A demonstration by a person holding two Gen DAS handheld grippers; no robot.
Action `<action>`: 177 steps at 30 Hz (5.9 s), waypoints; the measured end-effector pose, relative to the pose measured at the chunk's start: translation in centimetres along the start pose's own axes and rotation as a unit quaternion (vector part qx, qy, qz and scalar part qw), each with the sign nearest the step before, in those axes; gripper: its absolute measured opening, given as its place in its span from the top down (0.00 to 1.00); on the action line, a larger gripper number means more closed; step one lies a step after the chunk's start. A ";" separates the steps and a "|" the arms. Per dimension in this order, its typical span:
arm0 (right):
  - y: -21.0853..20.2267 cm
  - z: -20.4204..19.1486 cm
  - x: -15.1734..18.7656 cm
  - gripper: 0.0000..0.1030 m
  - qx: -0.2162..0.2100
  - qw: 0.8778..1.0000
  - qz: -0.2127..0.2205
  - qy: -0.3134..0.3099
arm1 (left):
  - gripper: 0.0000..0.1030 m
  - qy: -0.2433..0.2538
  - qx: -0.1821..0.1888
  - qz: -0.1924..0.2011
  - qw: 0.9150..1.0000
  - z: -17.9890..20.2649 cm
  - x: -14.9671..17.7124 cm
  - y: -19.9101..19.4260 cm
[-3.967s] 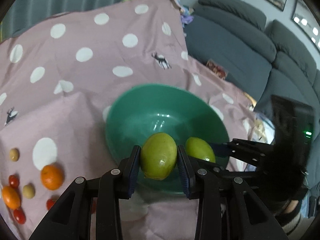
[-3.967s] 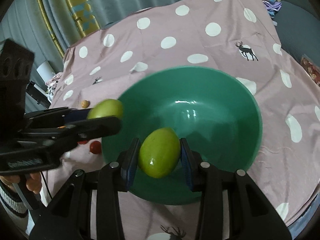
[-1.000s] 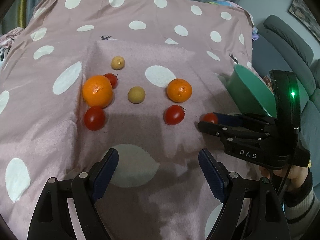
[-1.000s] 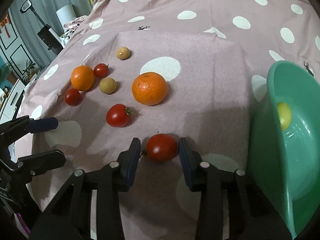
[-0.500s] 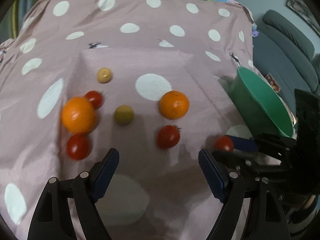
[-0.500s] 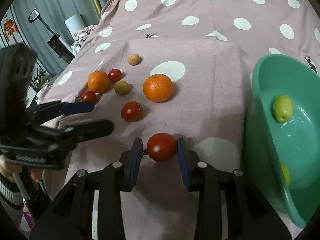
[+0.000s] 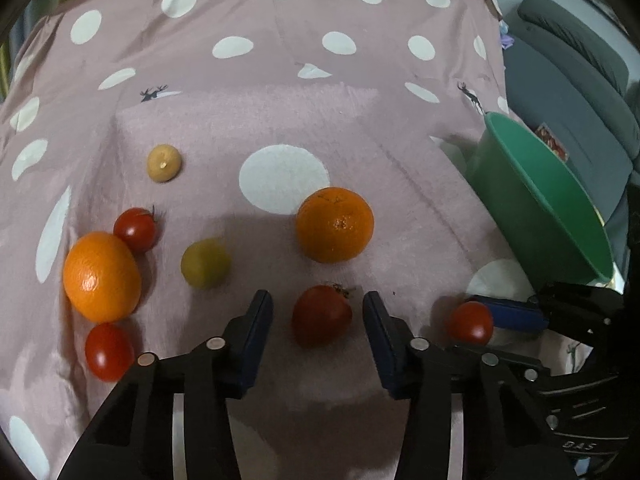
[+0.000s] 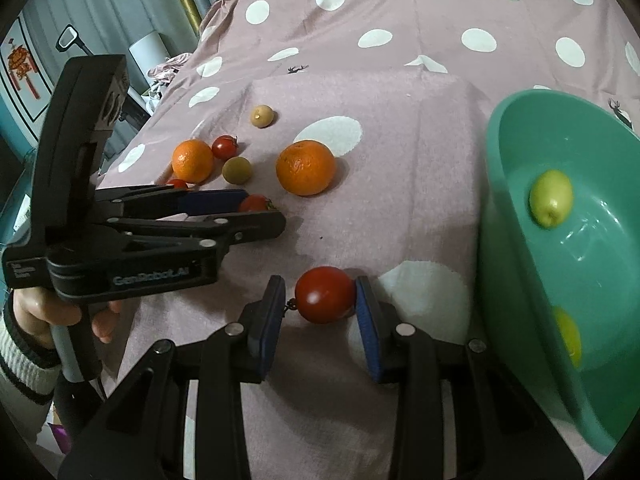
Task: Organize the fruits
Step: 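Grasp a red tomato with the left tool while the right tool holds its tomato, then carry both tomatoes into the green bowl and open both tools, then grasp a small yellow fruit with the left tool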
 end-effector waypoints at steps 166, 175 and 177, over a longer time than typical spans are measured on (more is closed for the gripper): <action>-3.2 -4.6 0.1 0.35 -0.023 0.999 0.028 -0.037 | 0.26 -0.090 -0.028 0.051 0.994 -3.7 2.5 -7.9; -1.7 -3.3 0.3 0.35 -0.031 0.999 0.012 -0.019 | 0.26 -0.048 -0.026 0.025 0.998 -3.8 -0.6 -3.5; -1.4 -3.1 0.2 0.35 -0.034 0.999 0.010 -0.016 | 0.26 -0.045 -0.029 0.019 0.998 -3.9 -1.0 -2.7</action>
Point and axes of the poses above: each gripper's, at about its wrist camera, not at the fingertips, and y roughly the way its jaws point, z to its right, x to its underside, the point moved 5 cm from there along y, roughly the way its jaws point, and after that the axes turned 8 degrees about y, right-handed, at the moved point
